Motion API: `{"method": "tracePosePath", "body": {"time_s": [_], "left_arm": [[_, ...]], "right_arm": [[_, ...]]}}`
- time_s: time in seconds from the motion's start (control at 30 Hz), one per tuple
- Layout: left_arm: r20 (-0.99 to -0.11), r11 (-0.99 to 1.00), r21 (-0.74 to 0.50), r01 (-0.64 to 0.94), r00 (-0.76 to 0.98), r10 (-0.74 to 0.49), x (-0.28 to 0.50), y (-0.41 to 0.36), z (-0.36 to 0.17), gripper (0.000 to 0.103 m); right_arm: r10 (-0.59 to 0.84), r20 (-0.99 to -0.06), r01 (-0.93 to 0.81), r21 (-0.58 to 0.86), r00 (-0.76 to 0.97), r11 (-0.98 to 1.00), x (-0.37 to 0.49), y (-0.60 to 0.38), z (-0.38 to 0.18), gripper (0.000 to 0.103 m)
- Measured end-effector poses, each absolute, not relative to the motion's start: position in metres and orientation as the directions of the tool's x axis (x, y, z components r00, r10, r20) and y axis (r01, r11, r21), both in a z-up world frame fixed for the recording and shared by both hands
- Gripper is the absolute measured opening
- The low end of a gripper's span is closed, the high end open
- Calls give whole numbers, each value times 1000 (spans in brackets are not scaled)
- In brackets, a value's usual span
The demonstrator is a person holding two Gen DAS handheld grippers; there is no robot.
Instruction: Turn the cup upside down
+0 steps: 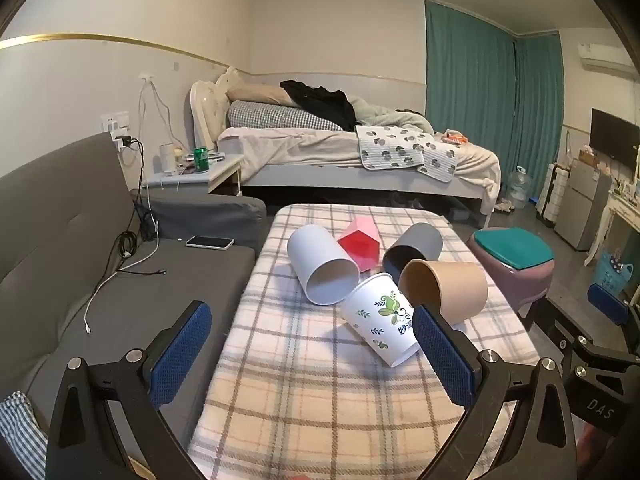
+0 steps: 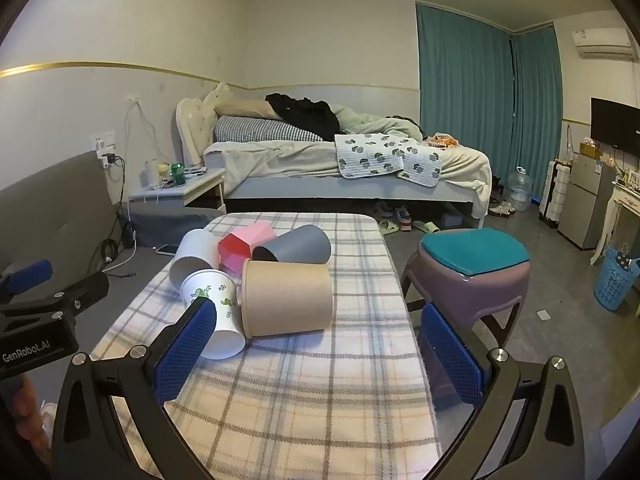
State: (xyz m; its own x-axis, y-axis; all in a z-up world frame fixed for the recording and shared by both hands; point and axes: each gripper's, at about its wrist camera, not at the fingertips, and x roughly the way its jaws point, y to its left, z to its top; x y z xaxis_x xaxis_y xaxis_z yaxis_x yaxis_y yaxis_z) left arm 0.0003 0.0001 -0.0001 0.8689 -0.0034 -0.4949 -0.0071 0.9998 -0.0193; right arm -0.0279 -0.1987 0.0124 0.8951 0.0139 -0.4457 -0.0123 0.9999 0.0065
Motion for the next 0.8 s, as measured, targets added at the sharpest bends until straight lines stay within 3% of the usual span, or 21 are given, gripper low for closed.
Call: {"method": "tracePosePath", "body": {"time_s": [0.8], "left_arm": [[-497, 1000, -26, -6, 868, -8, 1, 5, 0, 103]], "right_arm": [[16, -460, -16, 5, 888, 1000, -24, -200, 13, 103]]}}
